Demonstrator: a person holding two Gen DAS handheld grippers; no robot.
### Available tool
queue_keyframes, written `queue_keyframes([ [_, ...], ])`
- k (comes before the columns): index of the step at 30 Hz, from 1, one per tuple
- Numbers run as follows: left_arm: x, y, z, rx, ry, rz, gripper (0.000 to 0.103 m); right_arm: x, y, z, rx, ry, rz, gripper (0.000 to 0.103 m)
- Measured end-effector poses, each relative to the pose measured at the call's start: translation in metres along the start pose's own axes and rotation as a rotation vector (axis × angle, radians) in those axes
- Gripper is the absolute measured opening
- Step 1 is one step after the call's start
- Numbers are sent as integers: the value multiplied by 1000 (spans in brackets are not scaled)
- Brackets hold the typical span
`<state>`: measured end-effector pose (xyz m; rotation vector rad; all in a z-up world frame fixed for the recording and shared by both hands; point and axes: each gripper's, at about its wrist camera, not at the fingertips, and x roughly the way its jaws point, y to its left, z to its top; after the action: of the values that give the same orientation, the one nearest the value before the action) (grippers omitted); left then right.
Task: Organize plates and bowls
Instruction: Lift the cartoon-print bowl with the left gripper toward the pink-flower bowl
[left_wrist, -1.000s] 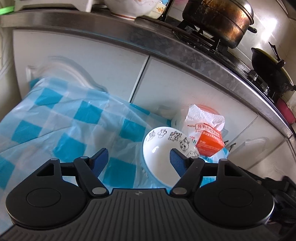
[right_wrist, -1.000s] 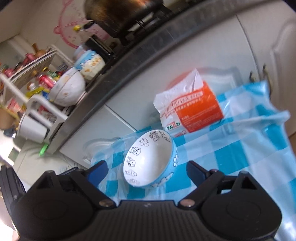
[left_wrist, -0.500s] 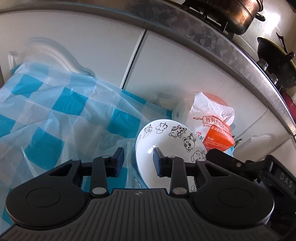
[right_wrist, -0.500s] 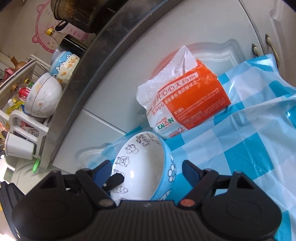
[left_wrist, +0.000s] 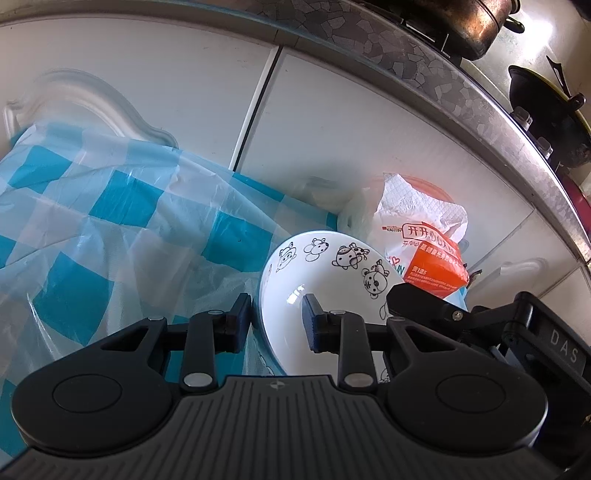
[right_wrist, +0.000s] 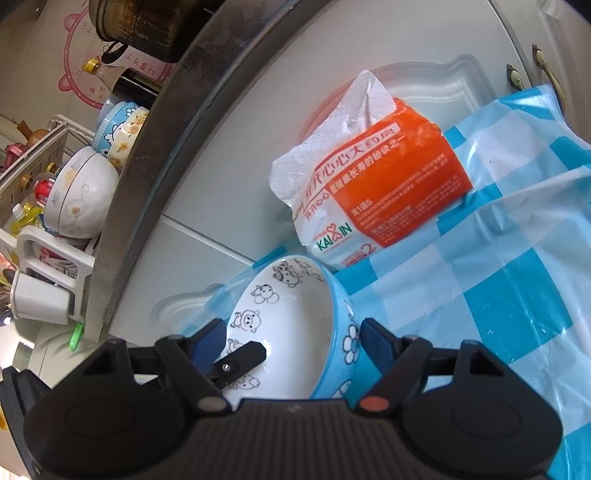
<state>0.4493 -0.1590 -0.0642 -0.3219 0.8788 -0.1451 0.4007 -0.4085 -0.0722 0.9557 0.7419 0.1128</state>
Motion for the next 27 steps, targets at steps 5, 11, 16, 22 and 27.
queue_keyframes([
  [5,-1,-1,-2,15,-2,0,30,0,3,0,-15,5,-12,81],
  [11,-9,-2,-7,34,-12,-5,30,-1,11,-4,-60,11,-35,82],
  [16,-18,0,-11,25,-15,-5,30,-8,13,-6,-60,8,-16,82],
  [22,-31,4,-16,6,-23,4,30,-18,19,-13,-64,16,10,82],
  [27,-49,10,-23,-8,-34,9,30,-27,28,-20,-81,18,35,82],
])
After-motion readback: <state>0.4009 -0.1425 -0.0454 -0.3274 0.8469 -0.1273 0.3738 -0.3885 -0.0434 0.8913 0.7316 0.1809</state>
